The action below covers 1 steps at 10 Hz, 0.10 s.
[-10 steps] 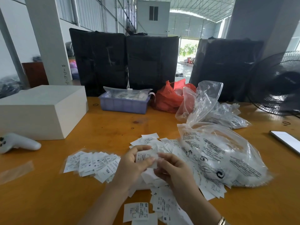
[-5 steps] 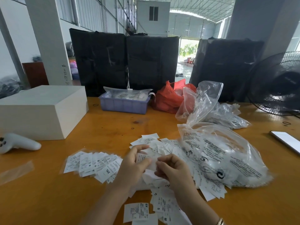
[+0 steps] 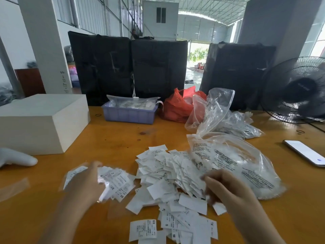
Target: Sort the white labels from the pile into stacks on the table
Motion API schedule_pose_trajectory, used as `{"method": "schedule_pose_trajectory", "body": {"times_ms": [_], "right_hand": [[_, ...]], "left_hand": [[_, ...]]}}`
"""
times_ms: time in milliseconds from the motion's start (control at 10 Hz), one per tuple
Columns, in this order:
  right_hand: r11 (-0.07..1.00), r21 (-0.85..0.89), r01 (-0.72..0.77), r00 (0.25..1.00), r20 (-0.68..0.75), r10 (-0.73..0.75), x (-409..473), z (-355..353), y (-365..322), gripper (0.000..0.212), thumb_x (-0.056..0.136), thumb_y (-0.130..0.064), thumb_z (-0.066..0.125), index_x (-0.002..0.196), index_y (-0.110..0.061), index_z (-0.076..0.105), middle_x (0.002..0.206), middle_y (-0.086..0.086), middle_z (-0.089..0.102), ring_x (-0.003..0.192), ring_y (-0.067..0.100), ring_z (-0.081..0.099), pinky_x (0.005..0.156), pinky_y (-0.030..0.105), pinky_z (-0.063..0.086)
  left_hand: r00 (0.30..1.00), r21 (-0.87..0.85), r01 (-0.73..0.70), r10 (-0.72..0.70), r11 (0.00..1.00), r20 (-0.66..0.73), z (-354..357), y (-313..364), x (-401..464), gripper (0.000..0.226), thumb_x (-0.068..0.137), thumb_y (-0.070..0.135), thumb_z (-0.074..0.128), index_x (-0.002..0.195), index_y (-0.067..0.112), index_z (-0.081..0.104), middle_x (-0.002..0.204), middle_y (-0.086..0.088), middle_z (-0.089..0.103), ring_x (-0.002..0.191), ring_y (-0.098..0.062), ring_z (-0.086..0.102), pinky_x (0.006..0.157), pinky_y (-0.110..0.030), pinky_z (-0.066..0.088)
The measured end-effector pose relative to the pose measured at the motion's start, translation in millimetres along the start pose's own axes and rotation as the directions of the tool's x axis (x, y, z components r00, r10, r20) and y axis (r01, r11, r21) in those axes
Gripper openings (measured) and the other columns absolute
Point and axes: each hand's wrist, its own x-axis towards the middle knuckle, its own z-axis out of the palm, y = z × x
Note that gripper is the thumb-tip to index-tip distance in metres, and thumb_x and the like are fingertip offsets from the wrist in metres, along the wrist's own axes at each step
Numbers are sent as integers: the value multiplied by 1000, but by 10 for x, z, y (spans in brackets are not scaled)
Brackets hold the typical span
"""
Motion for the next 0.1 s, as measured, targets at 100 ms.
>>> {"method": "schedule_pose_trajectory", "body": {"times_ms": [100], "right_hand": [[1000,-17,-10,999,30,10,-468,-111,-5,12,79,-12,62,73,-8,72,58,10,63,52,17,59,51,20,47]], "left_hand": [[998,255,24,-10,967,-57,11,-36,-51,65,87,41,60,143,31,28,144,-1,35,128,-23,36,98,-33,42]]}}
